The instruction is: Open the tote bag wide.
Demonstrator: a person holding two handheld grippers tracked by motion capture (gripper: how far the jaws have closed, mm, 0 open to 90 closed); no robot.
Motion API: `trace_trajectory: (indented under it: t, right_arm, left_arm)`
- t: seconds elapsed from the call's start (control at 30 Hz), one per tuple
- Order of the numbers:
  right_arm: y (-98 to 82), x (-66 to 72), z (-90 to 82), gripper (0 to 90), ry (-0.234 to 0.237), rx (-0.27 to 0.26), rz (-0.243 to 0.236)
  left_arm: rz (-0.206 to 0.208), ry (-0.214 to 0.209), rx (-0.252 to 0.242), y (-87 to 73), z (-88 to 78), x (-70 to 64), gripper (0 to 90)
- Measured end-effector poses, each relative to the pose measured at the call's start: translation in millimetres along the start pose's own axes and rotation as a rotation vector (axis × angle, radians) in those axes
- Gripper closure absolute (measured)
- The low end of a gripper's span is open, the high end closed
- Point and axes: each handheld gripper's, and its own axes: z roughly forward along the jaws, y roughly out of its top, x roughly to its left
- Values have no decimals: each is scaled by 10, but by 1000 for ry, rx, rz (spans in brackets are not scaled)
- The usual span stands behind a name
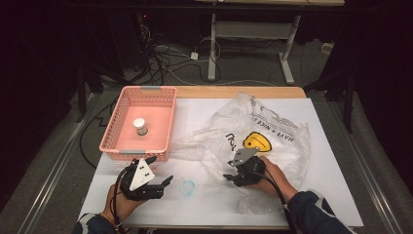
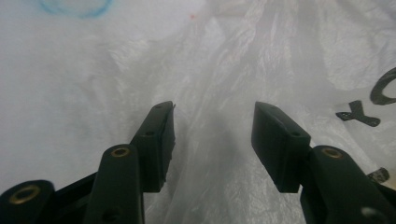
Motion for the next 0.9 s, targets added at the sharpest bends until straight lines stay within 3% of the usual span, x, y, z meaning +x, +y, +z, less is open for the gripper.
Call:
trace_trajectory:
  t: [0.07,0.13,0.17,0.2,0.27,0.4,0.43,0.47,0.6,0.63,0.7,0.83,0.9]
  right_arm:
    - [22,-7,47,620,1,3,23]
    - [72,-31,92,769,-37,9,37]
    - [72,-31,92,769,-37,9,37]
    - [96,-52,131,855,-41,3,65]
    - [112,-41,148,884,-57,1,68]
    - [172,-32,72,898,-133,-48,67]
    - [187,-48,-22,898,-167,-99,83]
    - [187,-48,-22,898,-167,-99,83]
    - [223,-80,-189,898,-213,-182,106]
    - [247,-96,-291,898,-237,-223,115]
    - [263,-102,-347,898,-251,-243,120]
    - [353,-122,-644,900,-347,-340,117]
    - [388,-137,-736,900,-367,-373,123]
  left_arm:
    - [1,-3,2,3,9,0,199]
    - [-1,-6,2,4,20,-4,199]
    - [0,-6,5,6,24,-6,199]
    - [1,-8,6,9,28,-10,199]
    - [2,-13,1,16,28,-22,199]
    - [1,-12,-7,17,18,-21,199]
    - [-4,-10,-8,15,18,-14,199]
    - [-8,-7,-9,14,18,-10,199]
    - [-2,-2,-13,27,10,-13,199]
    - [-3,-1,-16,32,7,-9,198]
    - [-10,9,-22,44,-1,3,199]
    - [-9,47,-29,63,-47,39,199]
    - [-16,68,-39,78,-82,76,199]
